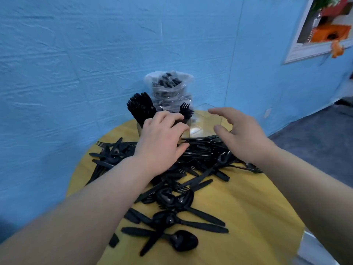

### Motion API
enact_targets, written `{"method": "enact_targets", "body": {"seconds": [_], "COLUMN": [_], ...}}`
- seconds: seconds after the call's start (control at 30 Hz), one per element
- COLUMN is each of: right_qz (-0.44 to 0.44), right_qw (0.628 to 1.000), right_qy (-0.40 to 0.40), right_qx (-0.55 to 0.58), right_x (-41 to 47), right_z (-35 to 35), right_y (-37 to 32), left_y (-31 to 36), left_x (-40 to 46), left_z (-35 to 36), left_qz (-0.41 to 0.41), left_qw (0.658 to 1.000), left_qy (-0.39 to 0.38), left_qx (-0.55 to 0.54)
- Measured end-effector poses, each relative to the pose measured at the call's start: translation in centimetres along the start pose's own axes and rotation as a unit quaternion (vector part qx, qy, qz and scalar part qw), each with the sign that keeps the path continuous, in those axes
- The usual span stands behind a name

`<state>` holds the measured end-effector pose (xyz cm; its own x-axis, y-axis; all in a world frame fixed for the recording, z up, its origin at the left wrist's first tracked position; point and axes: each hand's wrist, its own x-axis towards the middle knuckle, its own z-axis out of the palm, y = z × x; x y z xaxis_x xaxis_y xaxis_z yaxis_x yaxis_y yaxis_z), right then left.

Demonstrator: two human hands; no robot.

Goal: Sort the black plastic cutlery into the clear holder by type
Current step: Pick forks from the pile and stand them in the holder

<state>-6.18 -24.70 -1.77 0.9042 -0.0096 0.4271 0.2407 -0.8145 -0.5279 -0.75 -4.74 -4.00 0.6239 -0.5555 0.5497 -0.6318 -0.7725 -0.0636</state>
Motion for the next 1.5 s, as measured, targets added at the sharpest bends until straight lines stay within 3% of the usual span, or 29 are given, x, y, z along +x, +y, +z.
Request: {"method": "enact_targets", "body": {"seconds": [0.17,0.27,0.37,0.5,0.63,0.73,0.83,1.13,1.5], "right_qz": [0.143,0.203,0.190,0.147,0.098,0.112,0.147,0.197,0.126], "right_qw": [0.982,0.968,0.967,0.967,0.981,0.989,0.978,0.960,0.973], "right_qy": [0.091,0.033,-0.036,-0.087,-0.083,0.015,0.066,-0.104,-0.096], "right_qx": [-0.080,-0.146,-0.165,-0.190,-0.148,-0.092,-0.130,-0.168,-0.171], "right_x": [-8.8,-11.3,-11.7,-11.9,-12.5,-11.7,-9.8,-2.9,-5.6], "right_z": [-0.3,0.2,0.5,0.6,0.3,-0.2,-0.9,-0.2,1.8], "right_y": [5.5,7.3,7.3,6.7,6.8,8.0,10.1,15.2,12.8], "left_y": [4.3,6.6,8.1,9.4,10.4,11.1,11.6,11.4,10.2], "left_x": [-2.9,-3.7,-3.8,-3.3,-2.4,-1.4,-0.1,4.5,4.5], "left_z": [0.8,1.5,2.0,2.3,2.9,3.5,4.1,6.8,7.2], "left_qz": [-0.008,-0.022,-0.030,-0.025,-0.006,0.012,0.027,0.004,-0.003], "left_qw": [0.991,0.982,0.973,0.974,0.978,0.979,0.980,0.980,0.957], "left_qy": [-0.110,-0.168,-0.215,-0.217,-0.202,-0.202,-0.197,-0.200,-0.289], "left_qx": [-0.074,-0.089,-0.073,-0.062,-0.047,-0.037,-0.024,0.008,0.033]}}
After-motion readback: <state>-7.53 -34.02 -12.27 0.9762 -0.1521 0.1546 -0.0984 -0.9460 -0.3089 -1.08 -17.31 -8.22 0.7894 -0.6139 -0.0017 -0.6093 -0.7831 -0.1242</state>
